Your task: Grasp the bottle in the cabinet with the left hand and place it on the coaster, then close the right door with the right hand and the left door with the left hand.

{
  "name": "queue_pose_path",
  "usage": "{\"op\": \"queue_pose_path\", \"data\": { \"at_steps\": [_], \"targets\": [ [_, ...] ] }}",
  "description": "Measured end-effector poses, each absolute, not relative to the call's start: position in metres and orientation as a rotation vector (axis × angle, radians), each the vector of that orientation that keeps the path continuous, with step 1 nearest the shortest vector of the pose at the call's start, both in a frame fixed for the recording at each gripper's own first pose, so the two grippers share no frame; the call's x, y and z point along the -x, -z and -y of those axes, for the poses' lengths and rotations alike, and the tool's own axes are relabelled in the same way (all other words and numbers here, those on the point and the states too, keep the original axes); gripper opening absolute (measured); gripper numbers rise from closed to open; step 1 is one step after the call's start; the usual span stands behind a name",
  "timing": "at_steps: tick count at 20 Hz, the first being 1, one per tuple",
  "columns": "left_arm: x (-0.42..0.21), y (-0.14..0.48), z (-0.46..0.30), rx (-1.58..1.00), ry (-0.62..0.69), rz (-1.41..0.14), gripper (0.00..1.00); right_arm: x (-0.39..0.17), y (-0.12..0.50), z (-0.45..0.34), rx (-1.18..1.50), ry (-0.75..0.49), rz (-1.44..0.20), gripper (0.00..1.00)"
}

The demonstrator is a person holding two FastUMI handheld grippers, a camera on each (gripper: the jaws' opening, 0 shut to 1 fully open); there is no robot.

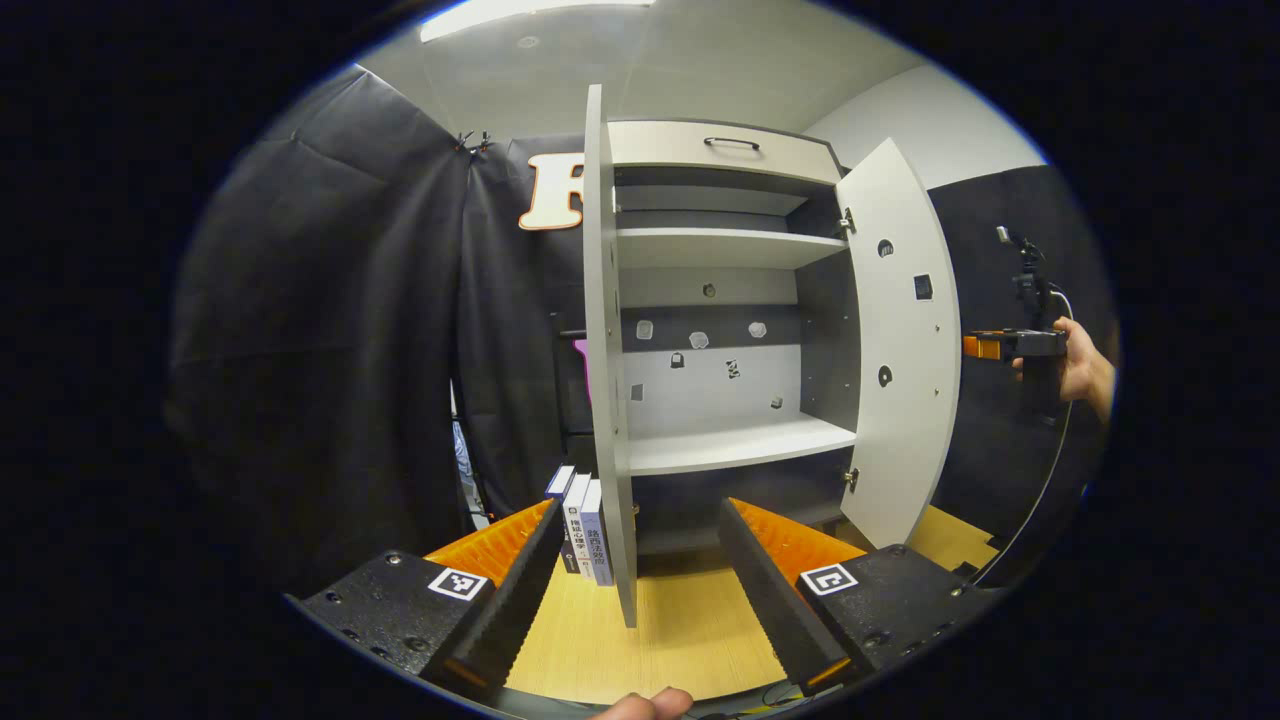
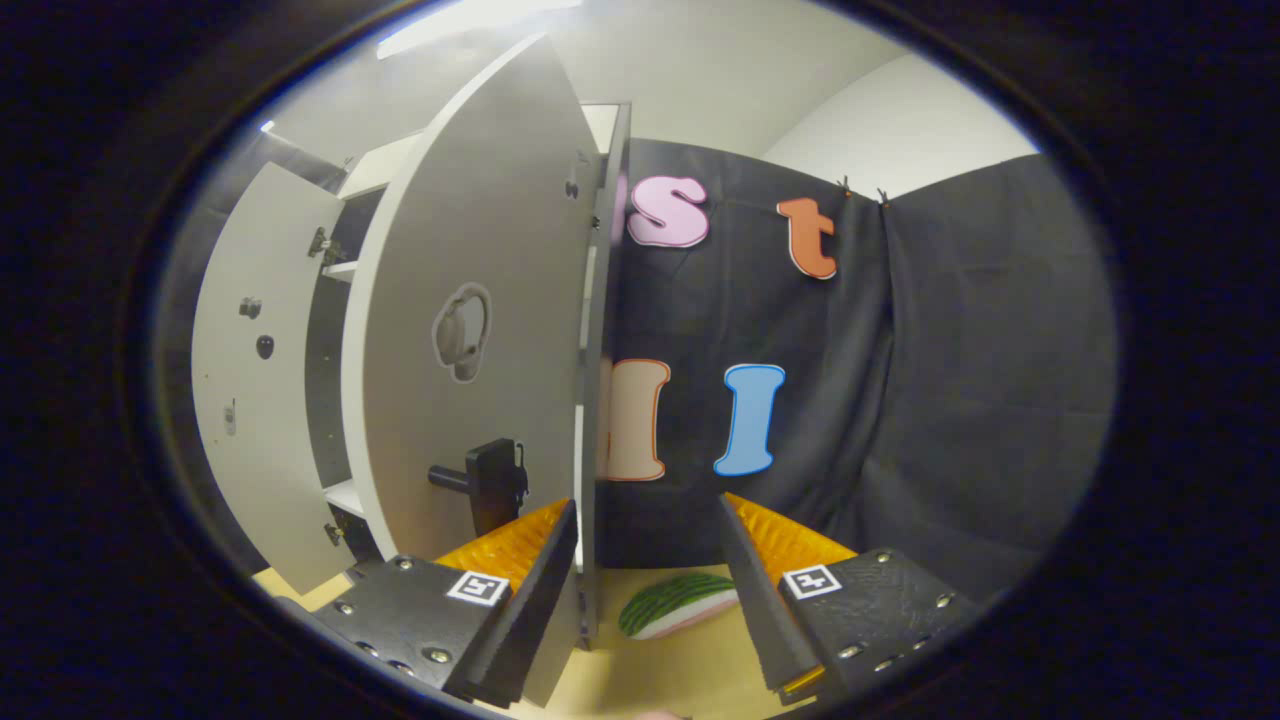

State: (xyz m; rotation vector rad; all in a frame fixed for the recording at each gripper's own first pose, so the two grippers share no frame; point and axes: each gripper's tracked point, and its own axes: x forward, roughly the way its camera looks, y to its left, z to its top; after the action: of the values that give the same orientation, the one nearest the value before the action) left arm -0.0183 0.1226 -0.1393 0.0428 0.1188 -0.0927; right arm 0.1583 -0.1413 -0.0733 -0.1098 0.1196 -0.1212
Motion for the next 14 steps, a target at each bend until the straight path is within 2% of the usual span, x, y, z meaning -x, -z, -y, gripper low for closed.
{"op": "queue_pose_path", "data": {
  "at_steps": [1,4,6,7,8,11,14],
  "targets": [
    [0.017,0.140,-0.122,-0.038,0.092,-0.121,1.00,-0.159,0.074,0.131,0.109,0.113,-0.121,0.81],
    [0.014,0.142,-0.126,-0.030,0.073,-0.124,0.98,-0.164,0.077,0.104,0.094,0.079,-0.138,0.85],
    [0.015,0.144,-0.129,-0.027,0.063,-0.124,0.98,-0.170,0.074,0.093,0.112,0.070,-0.123,0.82],
    [0.014,0.143,-0.128,-0.026,0.056,-0.125,1.00,-0.173,0.075,0.090,0.111,0.072,-0.123,0.85],
    [0.013,0.143,-0.128,-0.024,0.050,-0.124,0.98,-0.176,0.077,0.088,0.102,0.071,-0.126,0.88],
    [0.012,0.145,-0.129,-0.015,0.031,-0.130,0.98,-0.182,0.081,0.082,0.081,0.074,-0.132,0.82],
    [0.013,0.148,-0.132,-0.005,0.006,-0.145,0.98,-0.187,0.081,0.079,0.077,0.087,-0.133,0.82]
  ]
}}
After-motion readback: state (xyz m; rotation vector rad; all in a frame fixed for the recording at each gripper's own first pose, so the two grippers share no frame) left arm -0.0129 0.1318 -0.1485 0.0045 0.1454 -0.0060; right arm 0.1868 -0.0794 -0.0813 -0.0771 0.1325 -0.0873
